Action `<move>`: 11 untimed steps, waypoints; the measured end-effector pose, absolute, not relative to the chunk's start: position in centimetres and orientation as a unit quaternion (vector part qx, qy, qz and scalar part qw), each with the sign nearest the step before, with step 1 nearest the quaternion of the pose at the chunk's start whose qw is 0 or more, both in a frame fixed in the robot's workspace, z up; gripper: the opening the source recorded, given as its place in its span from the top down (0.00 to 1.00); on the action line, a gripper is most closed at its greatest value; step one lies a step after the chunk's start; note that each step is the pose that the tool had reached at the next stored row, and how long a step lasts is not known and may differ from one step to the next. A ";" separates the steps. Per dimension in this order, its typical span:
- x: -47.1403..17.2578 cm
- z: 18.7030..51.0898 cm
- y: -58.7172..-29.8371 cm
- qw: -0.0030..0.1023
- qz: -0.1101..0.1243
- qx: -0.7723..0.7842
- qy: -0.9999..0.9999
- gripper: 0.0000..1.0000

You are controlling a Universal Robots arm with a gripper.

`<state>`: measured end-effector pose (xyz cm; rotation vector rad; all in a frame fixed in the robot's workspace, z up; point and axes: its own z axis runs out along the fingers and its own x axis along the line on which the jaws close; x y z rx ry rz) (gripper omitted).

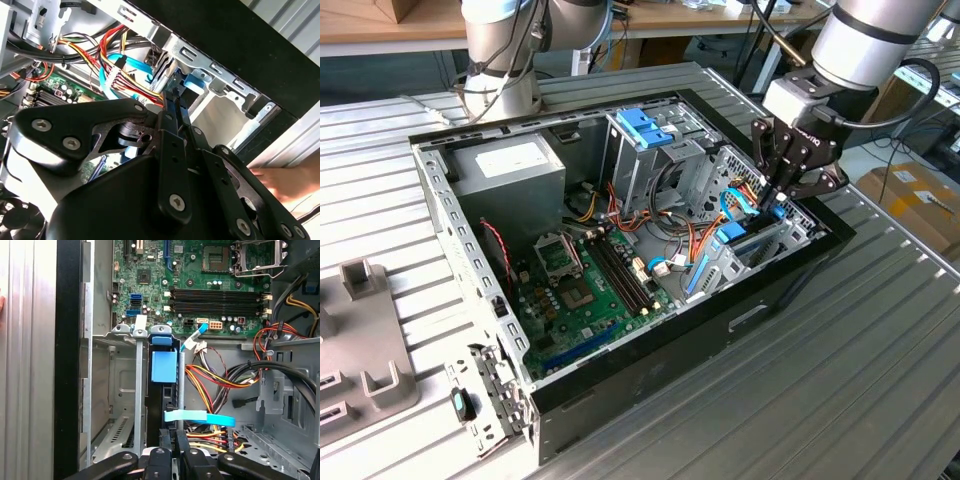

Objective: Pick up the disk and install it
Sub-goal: 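Insert the second disk wire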

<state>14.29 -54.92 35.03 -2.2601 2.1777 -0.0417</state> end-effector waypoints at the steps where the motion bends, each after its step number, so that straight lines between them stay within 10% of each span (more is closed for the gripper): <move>1: 14.3 35.0 -54.9 0.001 -0.013 -0.720 0.694 0.84; 11: 14.3 35.0 -55.1 0.001 -0.013 -0.720 0.694 0.84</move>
